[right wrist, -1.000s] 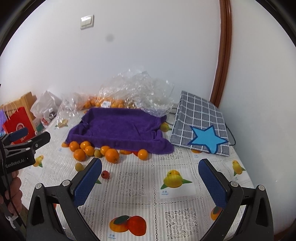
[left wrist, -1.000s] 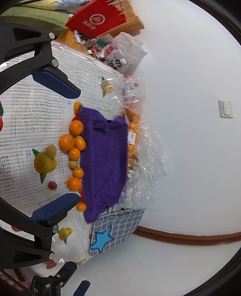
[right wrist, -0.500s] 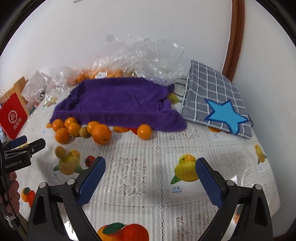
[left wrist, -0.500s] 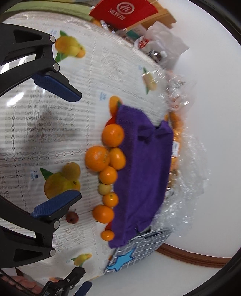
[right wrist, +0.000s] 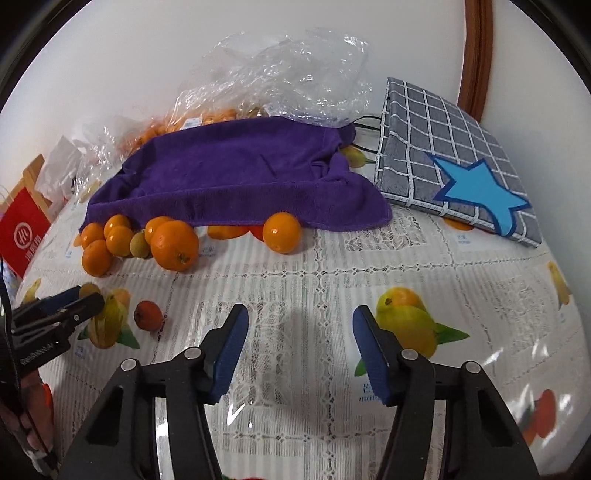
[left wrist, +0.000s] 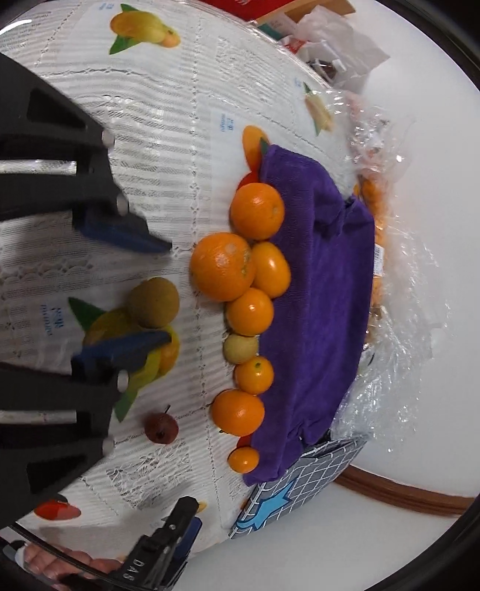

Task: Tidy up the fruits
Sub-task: 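Grasp the small yellow-green fruit with the left gripper while the right gripper grasps a small orange, then carry both held fruits up and over onto the purple towel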

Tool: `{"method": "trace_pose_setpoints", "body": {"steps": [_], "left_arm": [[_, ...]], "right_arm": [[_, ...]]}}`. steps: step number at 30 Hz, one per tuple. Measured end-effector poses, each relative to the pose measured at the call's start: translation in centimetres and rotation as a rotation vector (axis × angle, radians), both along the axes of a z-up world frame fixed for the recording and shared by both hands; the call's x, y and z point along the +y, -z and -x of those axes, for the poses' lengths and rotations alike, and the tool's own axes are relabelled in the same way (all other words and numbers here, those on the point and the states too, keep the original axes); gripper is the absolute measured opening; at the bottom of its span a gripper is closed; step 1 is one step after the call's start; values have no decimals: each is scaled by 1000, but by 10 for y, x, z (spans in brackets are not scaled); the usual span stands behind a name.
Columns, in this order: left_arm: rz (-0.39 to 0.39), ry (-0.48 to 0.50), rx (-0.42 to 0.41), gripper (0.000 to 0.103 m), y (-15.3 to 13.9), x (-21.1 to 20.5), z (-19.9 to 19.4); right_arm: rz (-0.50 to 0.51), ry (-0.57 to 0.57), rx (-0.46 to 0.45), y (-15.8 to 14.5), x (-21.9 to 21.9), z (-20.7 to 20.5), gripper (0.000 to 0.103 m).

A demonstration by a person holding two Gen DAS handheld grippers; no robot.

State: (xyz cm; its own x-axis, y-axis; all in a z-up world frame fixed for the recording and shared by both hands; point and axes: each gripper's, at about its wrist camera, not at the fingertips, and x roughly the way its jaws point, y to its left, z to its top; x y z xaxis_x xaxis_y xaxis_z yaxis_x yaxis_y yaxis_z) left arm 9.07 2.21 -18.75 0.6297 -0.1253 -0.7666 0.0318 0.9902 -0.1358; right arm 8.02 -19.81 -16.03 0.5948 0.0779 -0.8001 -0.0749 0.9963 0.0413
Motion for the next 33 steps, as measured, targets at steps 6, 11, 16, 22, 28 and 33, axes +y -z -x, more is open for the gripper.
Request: {"method": "trace_pose_setpoints", "body": {"steps": [6, 11, 16, 22, 28, 33], "left_arm": [[39, 14, -20, 27, -1, 11, -1], [108, -1, -22, 27, 1, 23, -3], [140, -2, -25, 27, 3, 25, -3], [246, 3, -36, 27, 6, 38, -1], [233, 13, -70, 27, 2, 34, 3], [256, 0, -109, 27, -3, 39, 8]], "right_arm": [[-63, -13, -26, 0, -5, -18, 47], [-80, -34, -13, 7, -2, -44, 40], [-79, -75, 7, 17, 6, -66, 40], [-69, -66, 3, 28, 8, -83, 32], [-94, -105, -30, 24, 7, -75, 32], [-102, -128, -62, 11, 8, -62, 32]]}}
